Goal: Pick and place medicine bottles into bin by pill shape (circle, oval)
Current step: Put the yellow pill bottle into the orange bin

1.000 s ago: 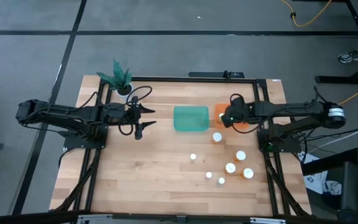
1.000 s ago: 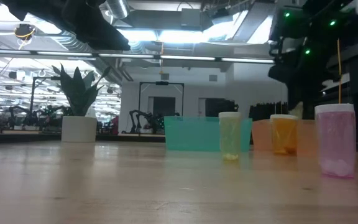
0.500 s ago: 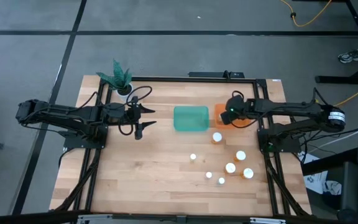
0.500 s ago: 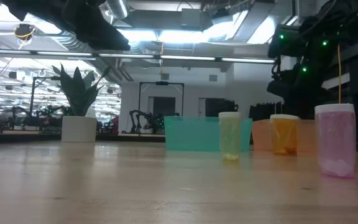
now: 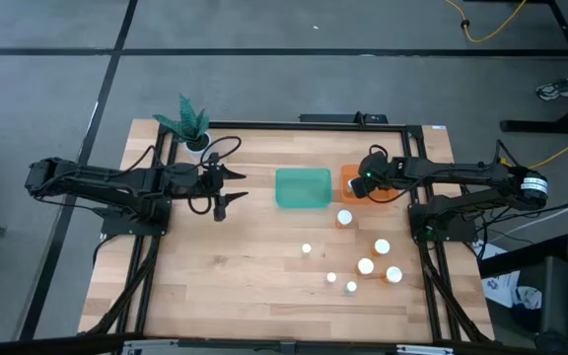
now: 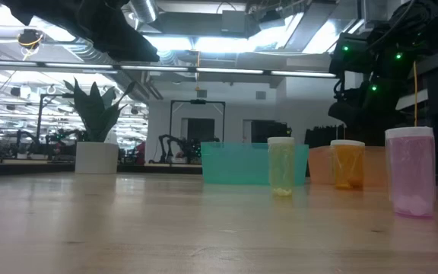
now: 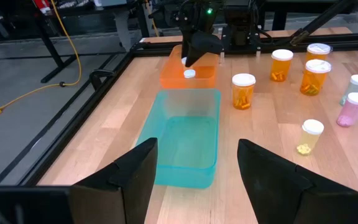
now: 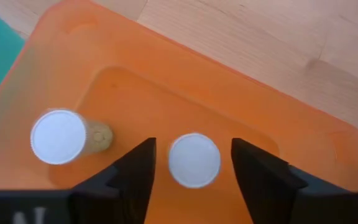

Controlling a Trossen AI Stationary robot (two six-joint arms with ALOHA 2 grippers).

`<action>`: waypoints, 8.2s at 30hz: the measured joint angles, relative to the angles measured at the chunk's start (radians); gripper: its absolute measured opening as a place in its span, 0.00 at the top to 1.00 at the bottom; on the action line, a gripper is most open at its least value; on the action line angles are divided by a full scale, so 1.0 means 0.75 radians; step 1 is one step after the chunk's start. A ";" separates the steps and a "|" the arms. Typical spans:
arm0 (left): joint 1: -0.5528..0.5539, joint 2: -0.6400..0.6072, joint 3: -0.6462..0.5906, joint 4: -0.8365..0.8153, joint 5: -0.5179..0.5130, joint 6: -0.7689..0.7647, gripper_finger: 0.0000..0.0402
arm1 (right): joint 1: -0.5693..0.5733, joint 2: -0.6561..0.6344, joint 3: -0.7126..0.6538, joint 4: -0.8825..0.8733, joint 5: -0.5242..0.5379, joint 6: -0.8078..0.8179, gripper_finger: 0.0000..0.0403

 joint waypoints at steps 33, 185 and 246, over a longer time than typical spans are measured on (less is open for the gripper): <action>0.000 0.000 0.000 0.000 0.000 0.001 0.47 | 0.587 0.099 0.325 0.596 -0.531 -0.834 0.49; 0.000 0.000 -0.001 -0.018 0.000 -0.002 0.47 | 0.452 -0.052 -0.288 0.498 0.443 0.138 0.79; 0.000 0.000 -0.001 -0.018 0.000 -0.001 0.47 | 0.387 -0.056 -0.178 0.435 0.560 0.034 0.67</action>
